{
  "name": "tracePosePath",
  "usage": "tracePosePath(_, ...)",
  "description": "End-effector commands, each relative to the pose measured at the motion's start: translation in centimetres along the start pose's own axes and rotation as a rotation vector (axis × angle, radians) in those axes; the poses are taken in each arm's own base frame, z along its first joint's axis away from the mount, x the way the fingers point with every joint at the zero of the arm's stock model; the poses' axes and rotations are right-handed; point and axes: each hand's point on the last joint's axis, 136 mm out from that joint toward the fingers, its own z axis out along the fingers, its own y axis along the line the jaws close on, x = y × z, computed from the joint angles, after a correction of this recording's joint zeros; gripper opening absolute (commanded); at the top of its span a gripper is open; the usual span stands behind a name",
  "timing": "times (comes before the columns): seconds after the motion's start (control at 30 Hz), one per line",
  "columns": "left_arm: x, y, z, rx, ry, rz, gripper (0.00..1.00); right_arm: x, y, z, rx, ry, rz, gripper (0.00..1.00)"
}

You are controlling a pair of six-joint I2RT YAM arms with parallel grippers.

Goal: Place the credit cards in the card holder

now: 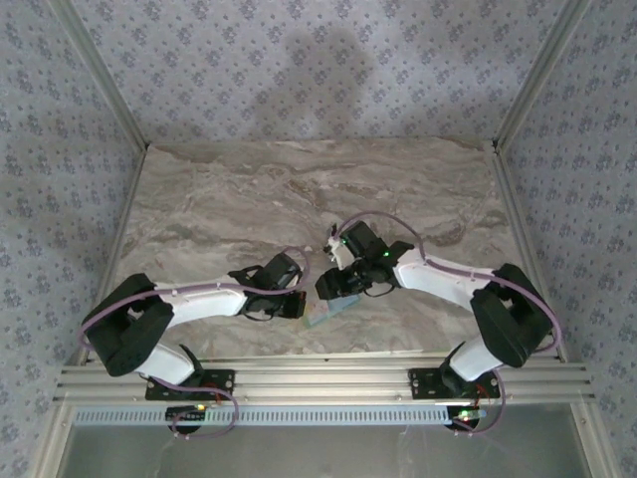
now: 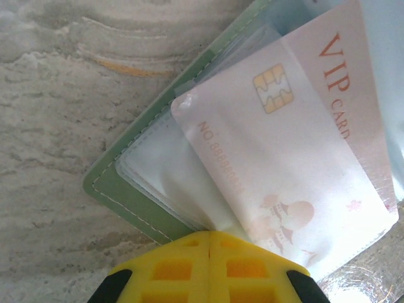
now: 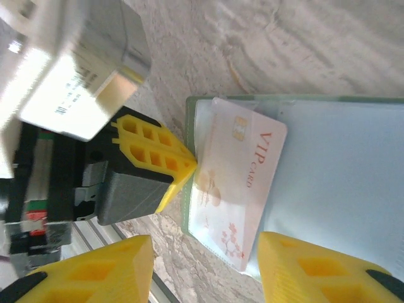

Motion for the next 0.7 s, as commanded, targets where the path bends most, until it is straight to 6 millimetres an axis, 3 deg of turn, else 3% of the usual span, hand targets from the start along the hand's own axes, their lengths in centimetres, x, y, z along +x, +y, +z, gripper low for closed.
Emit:
tracePosePath(0.0,1.4,2.0,0.9,-0.083,0.049,0.014,0.0,-0.3,-1.7,-2.3,0.139,-0.06,-0.014,0.48)
tracePosePath(0.13,1.2,1.7,0.7,-0.078,0.047,0.021,0.0,-1.0,-4.3,-4.6,0.343,-0.122,-0.025,0.6)
tracePosePath(0.27,0.9,1.6,0.5,-0.074,0.04,0.021,0.01,0.1,-7.1,-5.2,0.49,-0.101,0.005,0.65)
tracePosePath(0.5,0.7,1.6,0.2,-0.074,0.038,0.027,0.01,0.8,-10.1,-4.0,0.488,-0.102,0.139,0.62)
tracePosePath(0.67,0.6,1.6,-0.1,-0.072,0.032,0.023,0.02,0.2,-11.3,-2.5,0.473,-0.094,0.139,0.5)
